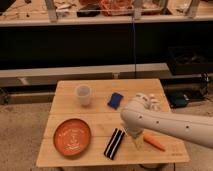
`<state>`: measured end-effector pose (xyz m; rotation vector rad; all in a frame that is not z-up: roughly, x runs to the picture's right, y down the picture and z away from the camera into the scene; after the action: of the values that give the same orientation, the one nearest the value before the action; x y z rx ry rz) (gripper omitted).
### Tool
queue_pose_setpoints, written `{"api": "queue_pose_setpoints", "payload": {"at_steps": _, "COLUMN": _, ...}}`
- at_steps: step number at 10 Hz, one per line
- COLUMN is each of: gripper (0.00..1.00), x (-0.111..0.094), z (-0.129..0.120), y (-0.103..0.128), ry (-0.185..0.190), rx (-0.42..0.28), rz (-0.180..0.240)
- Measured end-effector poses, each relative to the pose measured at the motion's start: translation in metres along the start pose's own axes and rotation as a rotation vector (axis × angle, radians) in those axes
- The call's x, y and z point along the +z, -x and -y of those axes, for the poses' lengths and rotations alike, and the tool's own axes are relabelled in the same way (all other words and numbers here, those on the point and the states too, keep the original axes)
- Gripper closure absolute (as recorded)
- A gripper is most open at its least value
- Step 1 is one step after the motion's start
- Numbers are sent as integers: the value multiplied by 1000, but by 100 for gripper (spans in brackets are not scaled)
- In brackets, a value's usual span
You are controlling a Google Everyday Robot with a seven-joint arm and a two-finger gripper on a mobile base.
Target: Push the eraser across the table
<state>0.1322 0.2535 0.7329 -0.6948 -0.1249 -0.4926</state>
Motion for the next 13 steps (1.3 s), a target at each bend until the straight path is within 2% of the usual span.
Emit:
{"api": "queue_pose_setpoints", "payload": {"at_steps": 8, "gripper": 20, "x": 13, "z": -13, "y": 9, "ry": 11, "rx": -28, "rz": -8}}
{"api": "queue_pose_setpoints", "payload": {"at_steps": 9, "gripper": 23, "x": 12, "z": -14, "y": 9, "ry": 11, "rx": -31, "rz": -11}}
{"api": "queue_pose_setpoints", "payload": {"at_steps": 10, "gripper": 29, "x": 12, "z": -15, "y": 11, "ry": 10, "rx": -33, "rz": -10}}
{"api": "queue_pose_setpoints", "payload": {"at_steps": 12, "gripper": 50, "x": 13, "z": -21, "y": 17, "ry": 17, "rx": -42, "rz": -10}}
{"api": "queue_pose_setpoints", "payload": {"at_steps": 13, "gripper": 55, "x": 13, "z": -23, "y": 19, "ry": 19, "rx": -45, "rz": -11}}
